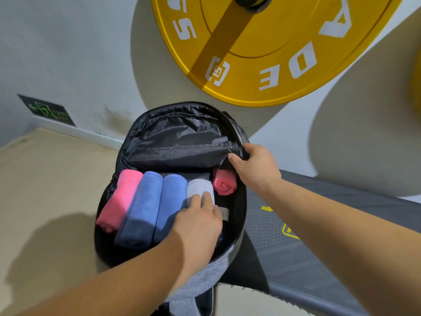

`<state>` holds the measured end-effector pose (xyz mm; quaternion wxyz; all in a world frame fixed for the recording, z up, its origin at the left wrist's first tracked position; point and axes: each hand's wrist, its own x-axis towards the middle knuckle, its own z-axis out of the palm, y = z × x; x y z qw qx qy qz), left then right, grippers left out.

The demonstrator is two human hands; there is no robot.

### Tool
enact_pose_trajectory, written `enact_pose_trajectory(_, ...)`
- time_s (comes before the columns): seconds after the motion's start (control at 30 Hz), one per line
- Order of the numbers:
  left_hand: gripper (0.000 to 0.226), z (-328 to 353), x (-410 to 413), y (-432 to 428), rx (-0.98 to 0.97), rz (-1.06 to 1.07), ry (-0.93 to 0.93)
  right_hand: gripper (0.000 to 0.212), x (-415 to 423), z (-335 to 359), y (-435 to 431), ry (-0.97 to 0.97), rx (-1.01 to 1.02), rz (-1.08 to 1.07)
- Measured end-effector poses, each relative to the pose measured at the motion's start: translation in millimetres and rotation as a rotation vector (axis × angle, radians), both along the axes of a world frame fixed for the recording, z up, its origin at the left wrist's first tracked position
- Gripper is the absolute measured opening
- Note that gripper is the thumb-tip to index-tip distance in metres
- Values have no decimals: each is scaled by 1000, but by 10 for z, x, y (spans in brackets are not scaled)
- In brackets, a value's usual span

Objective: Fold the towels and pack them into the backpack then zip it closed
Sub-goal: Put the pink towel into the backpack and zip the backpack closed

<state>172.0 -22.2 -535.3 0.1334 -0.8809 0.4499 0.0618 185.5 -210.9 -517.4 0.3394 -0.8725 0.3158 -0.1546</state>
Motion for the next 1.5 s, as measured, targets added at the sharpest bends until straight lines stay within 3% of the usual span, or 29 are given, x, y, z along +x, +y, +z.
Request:
enact_pose_trajectory(0.13, 66, -39, 206, -51, -36, -12, -24, 31, -13, -10, -46, -7, 21, 14)
enact_pose_trajectory(0.23, 47, -1, 472, -180, -118, -13, -27, 27, -22, -1, -38, -71, 100, 12)
enact_pose_trajectory(0.4, 19, 56, 833, -329, -274, -103, 131, 21, -38, 59, -35, -157, 207, -27)
enact_pose_trajectory(0.47, 14, 48, 895, -270, -320, -107, 185, 19, -28, 111, -47, -131, 155, -50)
enact_pose_trajectory(0.53, 17, 2, 906, -169, -356, -103, 214, 35, -16, 173, -41, -9, -120, -84)
enact_pose_trajectory(0.63, 27, -32, 869, -60, -400, -93, 281, 83, 38, 277, 48, -13, -816, 87)
enact_pose_trajectory(0.7, 31, -11, 842, -15, -383, -91, 275, 79, 143, 248, 141, 83, -1072, 345)
enact_pose_trajectory(0.8, 41, 16, 780, 44, -289, -138, 143, 58, 282, 136, 202, 404, -939, 417)
enact_pose_trajectory(0.87, 49, 42, 754, 66, -190, -135, 132, 32, 323, 109, 149, 405, -843, 343)
enact_pose_trajectory(0.93, 49, 52, 769, 48, -147, -125, 149, 13, 326, 103, 68, 288, -716, 281)
enact_pose_trajectory(1.07, 32, 23, 864, -87, -160, -140, 84, 18, 288, 186, 84, 98, -583, 278)
enact_pose_trajectory(1.2, 12, 45, 987, -287, -267, -80, 37, 19, 230, 262, 119, 99, -577, 293)
enact_pose_trajectory(1.33, 20, 52, 931, -111, -366, -61, 37, 17, 148, 245, 137, 202, -559, 289)
enact_pose_trajectory(1.4, 25, 101, 814, 133, -399, -110, -52, 22, 139, 226, 178, 237, -551, 300)
enact_pose_trajectory(1.43, 34, 152, 753, 265, -382, -130, -111, 28, 149, 215, 211, 254, -546, 320)
enact_pose_trajectory(1.5, 50, 251, 641, 468, -157, -122, -75, 42, 193, 179, 284, 293, -536, 378)
